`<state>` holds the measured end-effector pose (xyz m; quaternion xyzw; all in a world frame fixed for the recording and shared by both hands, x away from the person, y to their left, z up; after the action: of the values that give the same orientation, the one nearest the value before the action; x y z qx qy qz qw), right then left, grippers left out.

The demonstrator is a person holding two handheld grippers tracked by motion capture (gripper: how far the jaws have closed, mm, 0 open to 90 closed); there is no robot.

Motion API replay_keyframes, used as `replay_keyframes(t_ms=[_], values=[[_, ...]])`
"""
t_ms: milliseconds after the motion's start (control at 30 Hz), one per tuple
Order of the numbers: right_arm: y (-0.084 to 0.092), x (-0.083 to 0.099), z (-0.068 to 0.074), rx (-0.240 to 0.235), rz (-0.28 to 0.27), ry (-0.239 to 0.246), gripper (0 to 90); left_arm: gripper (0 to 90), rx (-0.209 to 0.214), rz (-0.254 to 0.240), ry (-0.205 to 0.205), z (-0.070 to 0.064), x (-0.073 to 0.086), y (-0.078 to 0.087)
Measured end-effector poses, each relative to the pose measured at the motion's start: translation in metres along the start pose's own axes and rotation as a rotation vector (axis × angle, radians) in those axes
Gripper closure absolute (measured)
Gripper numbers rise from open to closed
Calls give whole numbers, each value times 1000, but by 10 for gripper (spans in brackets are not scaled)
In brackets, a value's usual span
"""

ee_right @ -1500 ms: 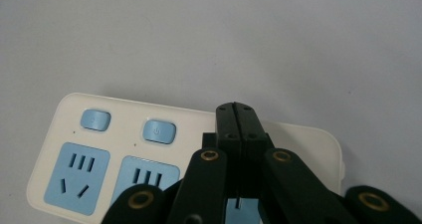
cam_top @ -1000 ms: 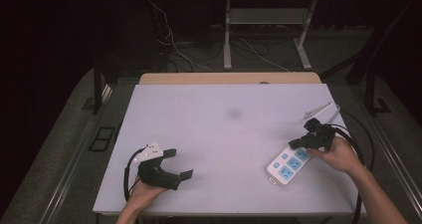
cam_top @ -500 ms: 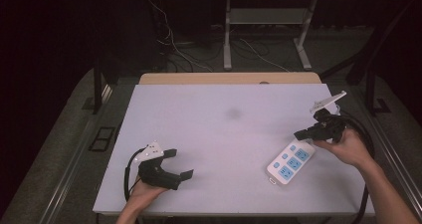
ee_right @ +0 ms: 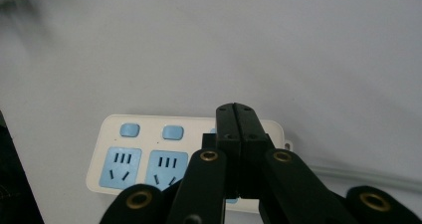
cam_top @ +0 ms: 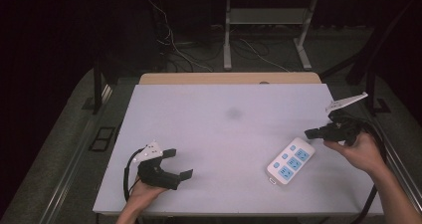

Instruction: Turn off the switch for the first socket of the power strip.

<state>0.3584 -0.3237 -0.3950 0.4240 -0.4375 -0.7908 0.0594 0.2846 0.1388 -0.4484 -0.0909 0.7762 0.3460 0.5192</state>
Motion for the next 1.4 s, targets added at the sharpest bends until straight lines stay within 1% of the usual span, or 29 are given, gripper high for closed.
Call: replay_keyframes(t_ms=[300, 333, 367, 433, 533, 600, 767, 900, 967, 1033, 1100, 1167, 1233, 1400], values=[[11, 13, 1, 9, -43, -48, 888, 0, -1, -11, 5, 0, -1, 1], [14, 16, 3, 3, -67, -63, 827, 0, -1, -10, 5, 0, -1, 1], [14, 16, 3, 3, -67, -63, 827, 0, -1, -9, 3, 1, -1, 1], [17, 20, 3, 12, -86, -86, 752, 0, 0, -8, 4, 0, -1, 1], [20, 25, 4, 20, -116, -126, 593, 0, -1, -12, 6, 0, -1, 1], [22, 29, 4, 23, -133, -142, 514, 0, -2, -13, 5, 0, -1, 1], [27, 36, 7, 35, -184, -178, 367, 0, -3, -13, 8, 0, -1, 1], [29, 42, 13, 31, -212, -187, 232, 0, -4, -15, 7, 0, -1, 2], [30, 44, 17, 32, -231, -196, 148, 0, -4, -15, 8, 0, -1, 2], [30, 46, 21, 51, -253, -200, 90, 0, -4, -16, 7, 0, -1, 2], [30, 47, 25, 60, -279, -197, 4, 0, -4, -16, 7, 0, -1, 2], [29, 49, 29, 57, -309, -196, 4, 0, -5, -15, 7, 0, -1, 2], [28, 51, 33, 52, -325, -191, 4, 0, -5, -16, 8, 1, -1, 2], [19, 56, 43, 46, -324, -173, 4, 0, -6, -16, 5, 1, -1, 3]])
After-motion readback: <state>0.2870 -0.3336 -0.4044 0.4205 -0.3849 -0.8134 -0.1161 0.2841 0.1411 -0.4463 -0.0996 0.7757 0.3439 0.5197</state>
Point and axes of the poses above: each handheld gripper's, and its own axes: y roughly backward along the jaws, x roughly out of its underside, z roughly to its left, the point moved 5 cm from there along -y, roughly forward along the jaws, and after that the axes turned 3 degrees about -x, right-handed, at the moved point
